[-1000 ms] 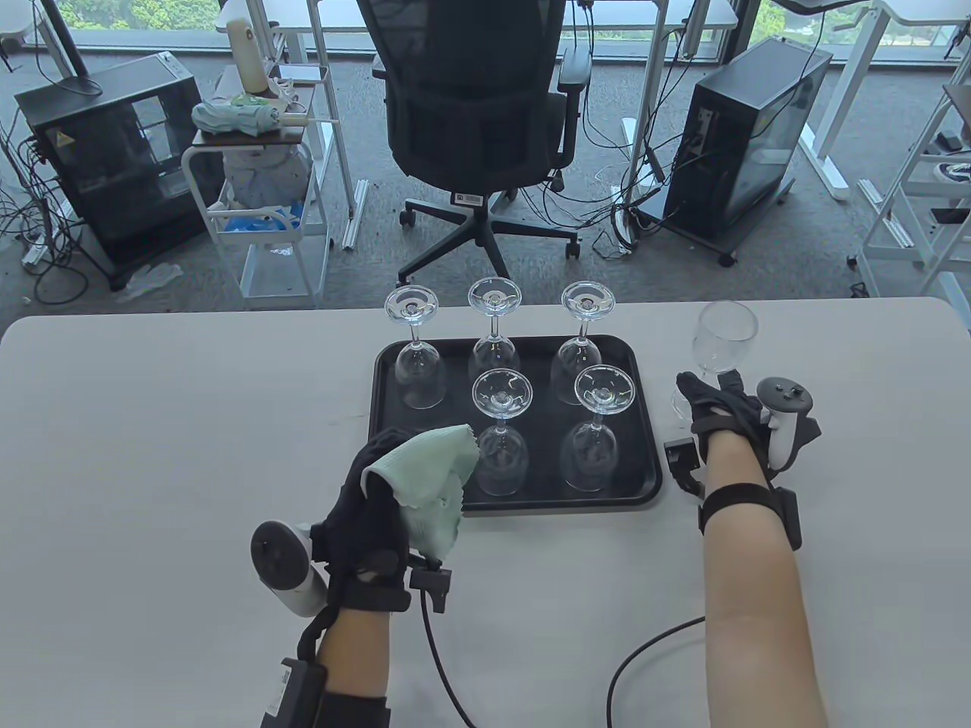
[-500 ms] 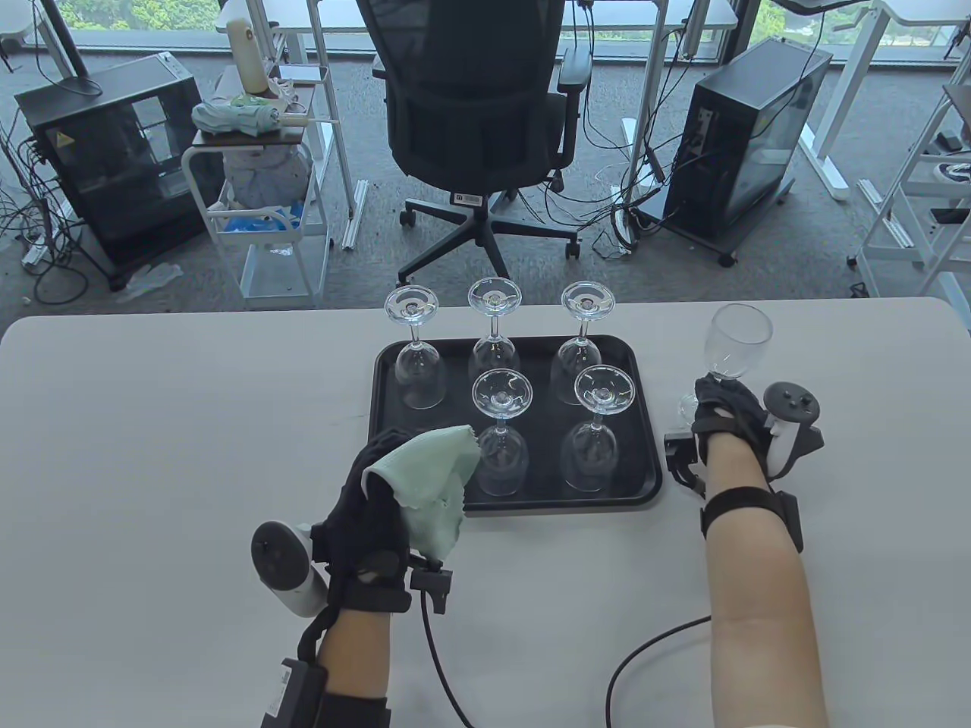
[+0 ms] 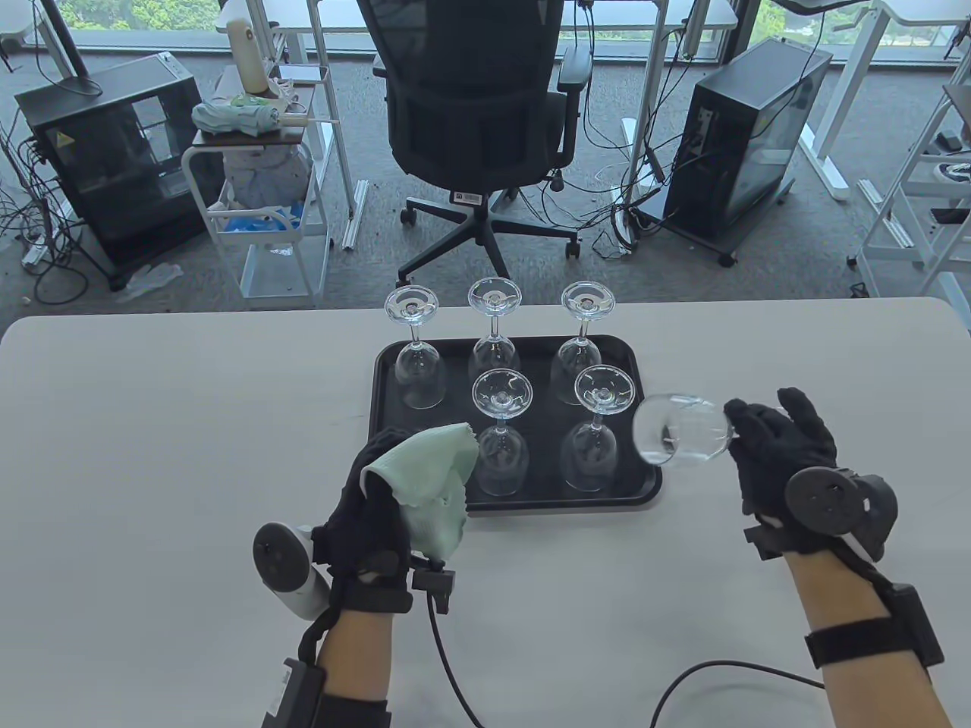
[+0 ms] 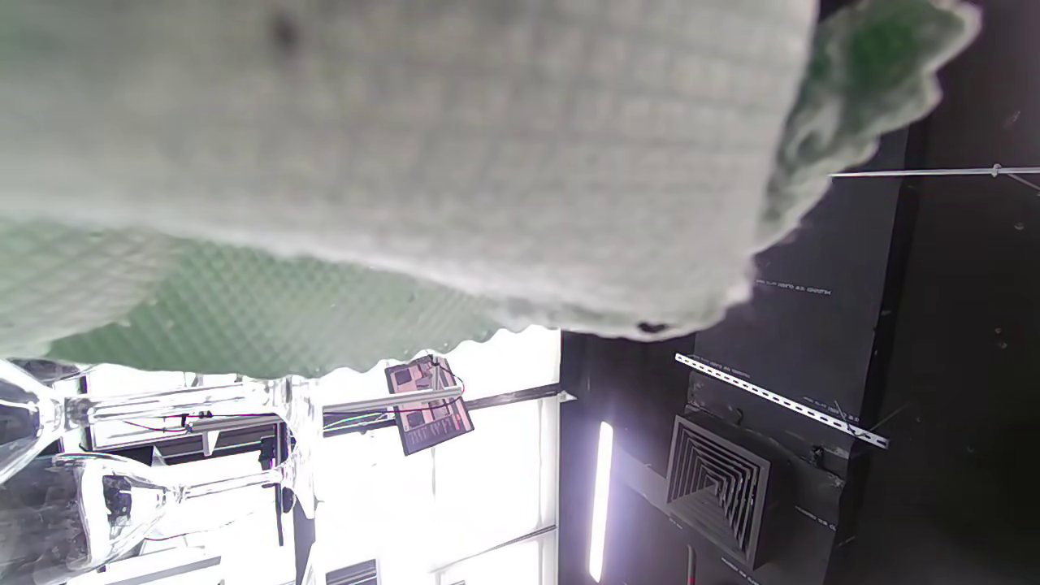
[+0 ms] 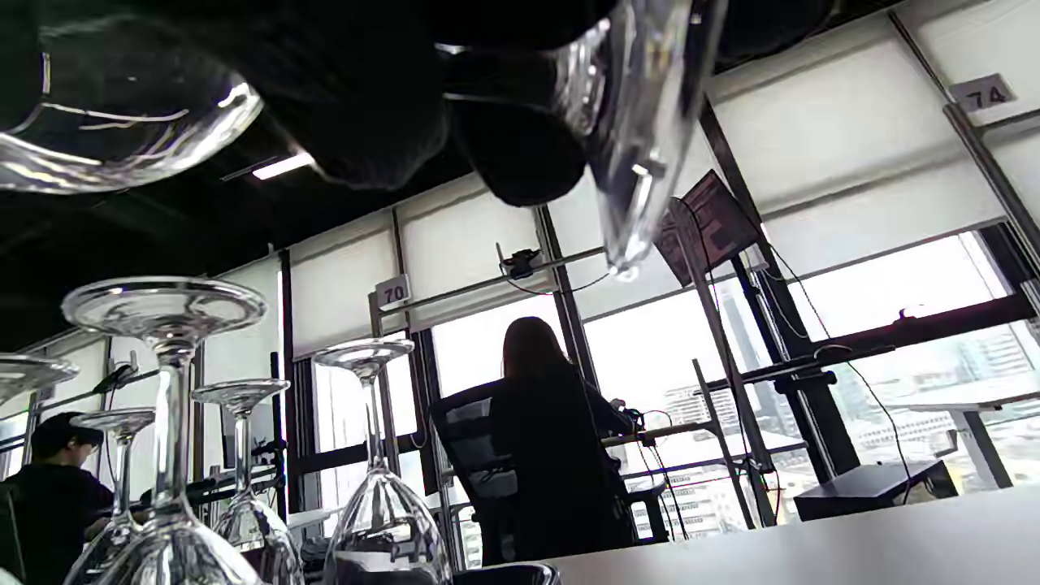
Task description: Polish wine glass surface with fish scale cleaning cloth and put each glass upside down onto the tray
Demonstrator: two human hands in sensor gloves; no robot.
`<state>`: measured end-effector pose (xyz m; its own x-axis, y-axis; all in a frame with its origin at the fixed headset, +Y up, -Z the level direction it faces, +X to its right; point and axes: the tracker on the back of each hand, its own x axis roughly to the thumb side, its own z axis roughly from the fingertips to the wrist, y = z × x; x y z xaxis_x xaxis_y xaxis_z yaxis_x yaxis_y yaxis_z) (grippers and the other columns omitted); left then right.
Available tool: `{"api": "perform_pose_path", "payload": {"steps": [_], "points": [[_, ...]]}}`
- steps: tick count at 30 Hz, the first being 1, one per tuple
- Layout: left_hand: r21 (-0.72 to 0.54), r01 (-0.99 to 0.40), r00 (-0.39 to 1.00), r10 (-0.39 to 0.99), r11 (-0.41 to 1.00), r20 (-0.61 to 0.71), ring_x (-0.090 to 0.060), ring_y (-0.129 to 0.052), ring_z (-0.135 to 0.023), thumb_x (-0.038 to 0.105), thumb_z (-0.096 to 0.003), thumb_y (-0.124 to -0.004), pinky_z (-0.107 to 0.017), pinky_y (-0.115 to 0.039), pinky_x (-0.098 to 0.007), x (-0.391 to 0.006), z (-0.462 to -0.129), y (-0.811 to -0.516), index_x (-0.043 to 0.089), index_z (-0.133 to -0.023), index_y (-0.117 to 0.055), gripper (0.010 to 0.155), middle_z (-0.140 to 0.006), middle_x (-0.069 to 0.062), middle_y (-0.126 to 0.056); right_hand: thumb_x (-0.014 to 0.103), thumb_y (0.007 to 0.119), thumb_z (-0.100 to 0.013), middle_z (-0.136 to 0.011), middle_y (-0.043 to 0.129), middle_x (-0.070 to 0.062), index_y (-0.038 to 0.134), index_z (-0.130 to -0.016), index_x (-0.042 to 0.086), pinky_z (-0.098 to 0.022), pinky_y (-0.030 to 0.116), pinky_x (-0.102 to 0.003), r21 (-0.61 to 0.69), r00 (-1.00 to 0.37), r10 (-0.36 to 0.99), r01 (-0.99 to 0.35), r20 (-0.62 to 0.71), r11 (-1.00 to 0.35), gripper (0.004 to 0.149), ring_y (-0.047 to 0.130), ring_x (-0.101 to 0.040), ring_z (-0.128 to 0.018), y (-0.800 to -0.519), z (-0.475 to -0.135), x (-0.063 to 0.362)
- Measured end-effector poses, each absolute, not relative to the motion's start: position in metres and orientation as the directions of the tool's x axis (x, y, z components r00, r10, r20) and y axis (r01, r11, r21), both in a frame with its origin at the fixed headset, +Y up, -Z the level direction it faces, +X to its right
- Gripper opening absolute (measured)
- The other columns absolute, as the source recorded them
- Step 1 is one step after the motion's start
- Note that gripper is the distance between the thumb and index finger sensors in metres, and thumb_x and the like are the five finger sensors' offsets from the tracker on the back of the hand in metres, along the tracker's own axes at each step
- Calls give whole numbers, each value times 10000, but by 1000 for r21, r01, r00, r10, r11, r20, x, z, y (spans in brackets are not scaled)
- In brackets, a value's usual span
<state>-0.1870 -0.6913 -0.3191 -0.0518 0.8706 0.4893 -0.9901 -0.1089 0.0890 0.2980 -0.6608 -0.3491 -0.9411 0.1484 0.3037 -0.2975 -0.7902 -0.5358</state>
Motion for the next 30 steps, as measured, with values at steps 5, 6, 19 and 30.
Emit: {"api": "perform_pose_path", "payload": {"steps": [5,6,19,30], "points": [[82,-991,-52,871,-105,488,-348,-693,-999,555,-567,-627,-686,-666,-667,-182,-318,-691,260,-986,-720,521,-1104,-19,-673,371,894,-501,-899,880,-66,749,-978,339,-692,567,-624,-590,-964,-45,-124,264,-798,500,562,-392,-1029,-647,-308,224],[81,-992,-50,872,-102,487,-348,-689,-1001,556,-568,-625,-688,-664,-667,-182,-318,-691,263,-987,-717,520,-1106,-18,-670,369,895,-501,-897,882,-70,751,-978,337,-697,558,-629,-591,-961,-55,-120,269,-798,500,558,-391,-1031,-647,-304,212],[-12,-1000,10,866,18,500,-352,-545,-1082,611,-555,-649,-732,-541,-717,-153,-316,-689,294,-1019,-682,563,-1156,2,-601,350,917,-482,-888,887,-96,773,-967,307,-697,532,-627,-569,-968,-16,-133,250,-812,508,555,-397,-1022,-642,-288,86],[86,-994,108,841,74,531,-370,-695,-968,586,-546,-689,-568,-767,-652,-155,-308,-679,271,-974,-713,531,-1091,-40,-655,616,820,-496,-1142,539,-114,458,-1106,346,-696,589,-602,-505,-814,149,-480,561,-717,759,463,-403,-1048,-650,-280,123]]}}
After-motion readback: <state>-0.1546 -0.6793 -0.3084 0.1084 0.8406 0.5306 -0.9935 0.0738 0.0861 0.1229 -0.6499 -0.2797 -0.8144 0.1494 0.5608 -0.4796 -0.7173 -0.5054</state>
